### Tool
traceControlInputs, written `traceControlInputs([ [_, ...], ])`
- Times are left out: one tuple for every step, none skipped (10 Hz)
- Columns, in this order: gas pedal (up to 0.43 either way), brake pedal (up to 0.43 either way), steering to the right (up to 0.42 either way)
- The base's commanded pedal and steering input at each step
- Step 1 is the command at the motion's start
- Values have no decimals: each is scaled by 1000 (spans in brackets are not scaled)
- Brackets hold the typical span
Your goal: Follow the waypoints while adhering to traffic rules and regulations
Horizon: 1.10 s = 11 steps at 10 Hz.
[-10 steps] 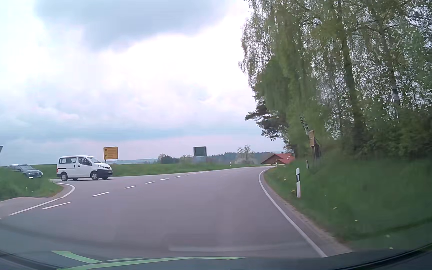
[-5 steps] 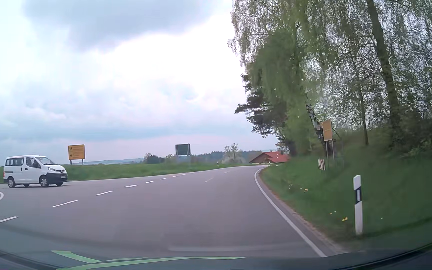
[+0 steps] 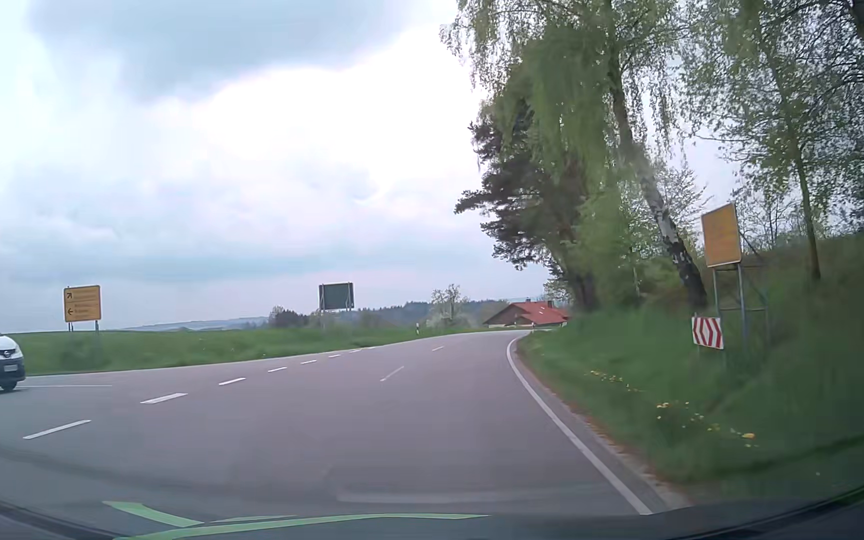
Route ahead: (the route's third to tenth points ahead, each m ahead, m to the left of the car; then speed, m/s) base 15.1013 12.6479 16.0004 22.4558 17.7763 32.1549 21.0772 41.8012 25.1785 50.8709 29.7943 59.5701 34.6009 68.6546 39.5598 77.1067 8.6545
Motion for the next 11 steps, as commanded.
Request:
traceControlInputs([
  [0, 317, -11],
  [0, 311, -37],
  [0, 311, -66],
  [0, 311, -103],
  [0, 305, -132],
  [0, 299, -171],
  [0, 280, -207],
  [0, 268, -248],
  [0, 262, -276],
  [0, 256, -313],
  [0, 244, -348],
])
